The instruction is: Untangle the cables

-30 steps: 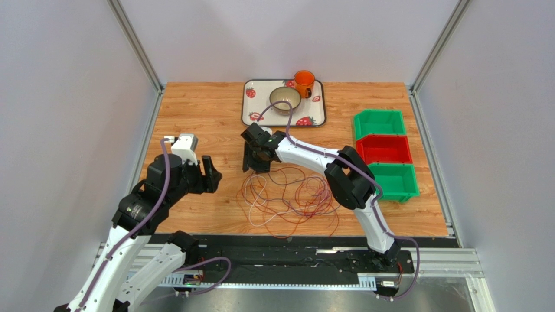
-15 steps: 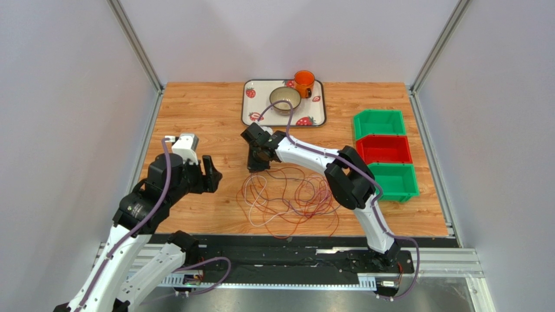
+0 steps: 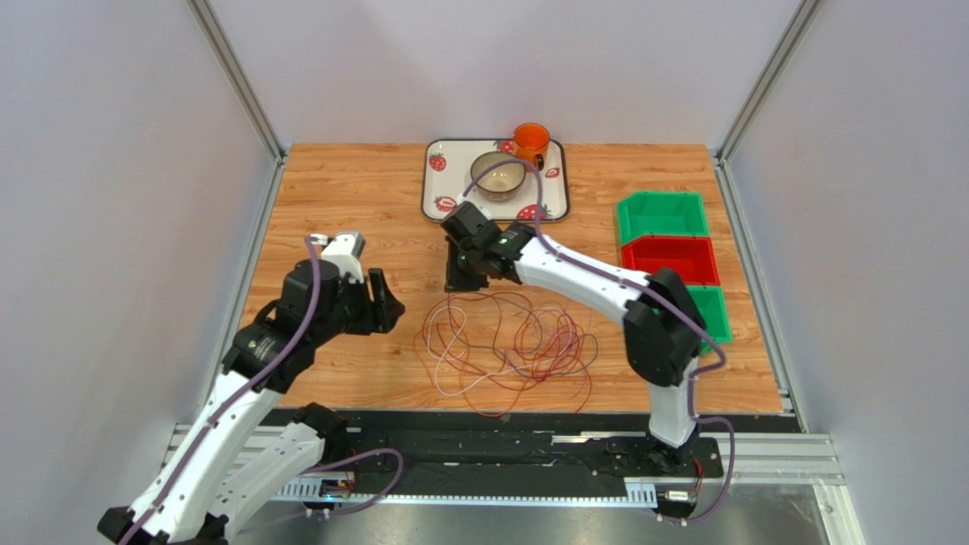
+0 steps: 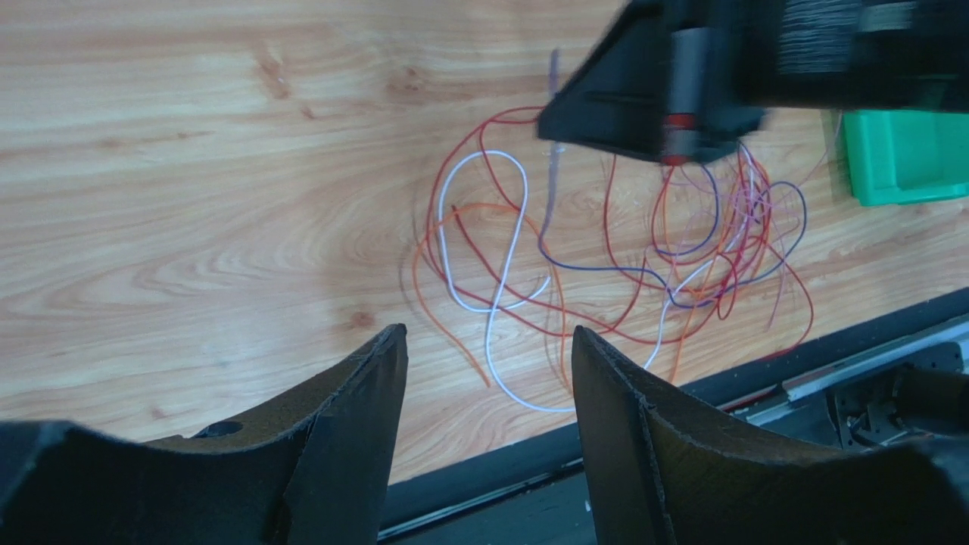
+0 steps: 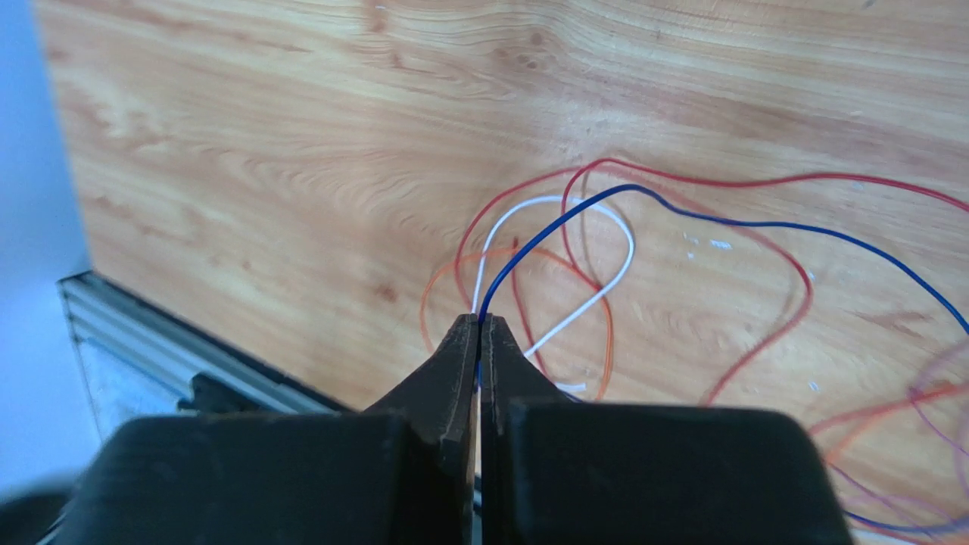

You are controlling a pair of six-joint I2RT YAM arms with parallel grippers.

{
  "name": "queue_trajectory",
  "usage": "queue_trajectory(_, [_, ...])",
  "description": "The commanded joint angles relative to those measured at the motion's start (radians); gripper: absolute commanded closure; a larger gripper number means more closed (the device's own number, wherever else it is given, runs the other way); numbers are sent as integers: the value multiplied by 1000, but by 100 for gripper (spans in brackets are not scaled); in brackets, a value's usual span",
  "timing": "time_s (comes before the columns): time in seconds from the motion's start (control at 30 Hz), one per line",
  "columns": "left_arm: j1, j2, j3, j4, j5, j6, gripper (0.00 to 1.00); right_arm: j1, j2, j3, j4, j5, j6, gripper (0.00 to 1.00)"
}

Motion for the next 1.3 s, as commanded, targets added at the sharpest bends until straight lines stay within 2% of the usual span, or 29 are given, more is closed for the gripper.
queue_trajectory(0.0, [-5,65,-93,128,77,-105,34,-5,-219,-73,-26,-1,-92,100])
queue_trajectory(0.1, [-18,114,-141,217,87,-131,31,-15,-357,-180,-33,13,-116,100])
queue_trajectory(0.23, [-122,208,-144,294,47,-152,28,-35,-500,-282,-60,18,-129,100])
queue_trajectory(0.4, [-248,364,-141,409,18,-195,28,-59,-687,-315,-132,99,-162,100])
queue_trajectory(0.5, [-330,446,-133,447,-50,-227,28,-81,-780,-343,-152,137,-173,100])
queue_trajectory(0.7, [-471,611,-93,562,-52,-275,28,-140,-937,-438,-152,168,-167,100])
queue_trajectory(1.07, [-591,811,-3,680,-65,-318,30,-177,-1023,-428,-185,188,-202,100])
queue_trajectory(1.1, [-600,819,5,671,-76,-324,32,-177,-1024,-421,-186,191,-205,100])
queue_trajectory(1.13, [-603,828,16,652,-90,-333,39,-182,-1024,-412,-189,197,-208,100])
queue_trajectory(1.27, [-658,761,33,497,-293,-324,40,-188,-1009,-406,-194,200,-218,100])
